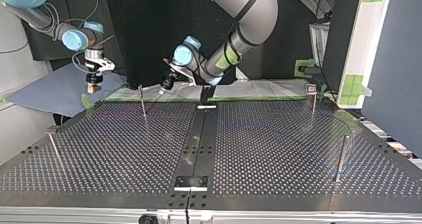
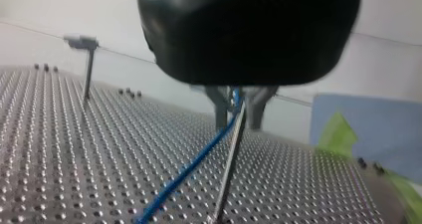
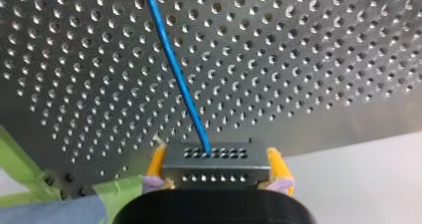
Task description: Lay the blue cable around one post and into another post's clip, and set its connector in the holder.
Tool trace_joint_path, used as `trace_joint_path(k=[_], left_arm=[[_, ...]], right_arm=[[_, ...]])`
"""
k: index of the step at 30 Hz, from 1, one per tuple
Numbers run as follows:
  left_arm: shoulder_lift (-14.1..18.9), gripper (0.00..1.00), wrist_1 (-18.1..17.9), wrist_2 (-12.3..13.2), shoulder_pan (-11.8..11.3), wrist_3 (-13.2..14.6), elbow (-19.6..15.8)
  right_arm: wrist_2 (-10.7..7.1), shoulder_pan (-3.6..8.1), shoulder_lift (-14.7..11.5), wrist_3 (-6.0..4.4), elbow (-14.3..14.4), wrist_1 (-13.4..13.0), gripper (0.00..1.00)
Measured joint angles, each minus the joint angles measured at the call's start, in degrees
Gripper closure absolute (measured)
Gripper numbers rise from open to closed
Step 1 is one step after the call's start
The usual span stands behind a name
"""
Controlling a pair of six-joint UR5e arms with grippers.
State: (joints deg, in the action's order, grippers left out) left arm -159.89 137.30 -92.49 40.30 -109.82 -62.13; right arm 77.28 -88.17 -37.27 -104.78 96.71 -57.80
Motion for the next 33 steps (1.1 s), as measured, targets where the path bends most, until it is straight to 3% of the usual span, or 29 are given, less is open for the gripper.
trace_joint_path(k=[1,2,3,15,19,24,33], left_arm=[[0.0,0.06,0.1,0.1,0.0,0.3,0.0],[0.0,0.06,0.3,0.2,0.0,0.6,0.0],[0.0,0.00,0.6,0.4,0.1,1.0,0.0],[0.7,0.00,6.6,4.5,-0.1,7.1,-0.4],[2.1,0.00,7.9,5.1,0.1,9.1,-1.8],[4.7,0.00,6.4,5.0,0.4,11.8,-4.4],[9.4,0.00,5.8,5.5,1.7,15.4,-9.0]], right_arm=[[-0.09,-0.02,0.0,0.00,0.0,0.0,0.73],[-0.23,-0.08,0.0,0.00,0.0,0.0,0.73],[-0.32,-0.10,0.0,0.00,0.0,0.1,0.73],[-0.95,-0.12,0.0,-0.13,0.0,0.5,0.73],[-0.72,-0.24,0.0,0.58,0.1,1.1,0.73],[0.96,-0.48,0.0,1.58,0.7,1.3,0.73],[4.95,-0.39,-0.1,1.50,2.8,-1.8,0.73]])
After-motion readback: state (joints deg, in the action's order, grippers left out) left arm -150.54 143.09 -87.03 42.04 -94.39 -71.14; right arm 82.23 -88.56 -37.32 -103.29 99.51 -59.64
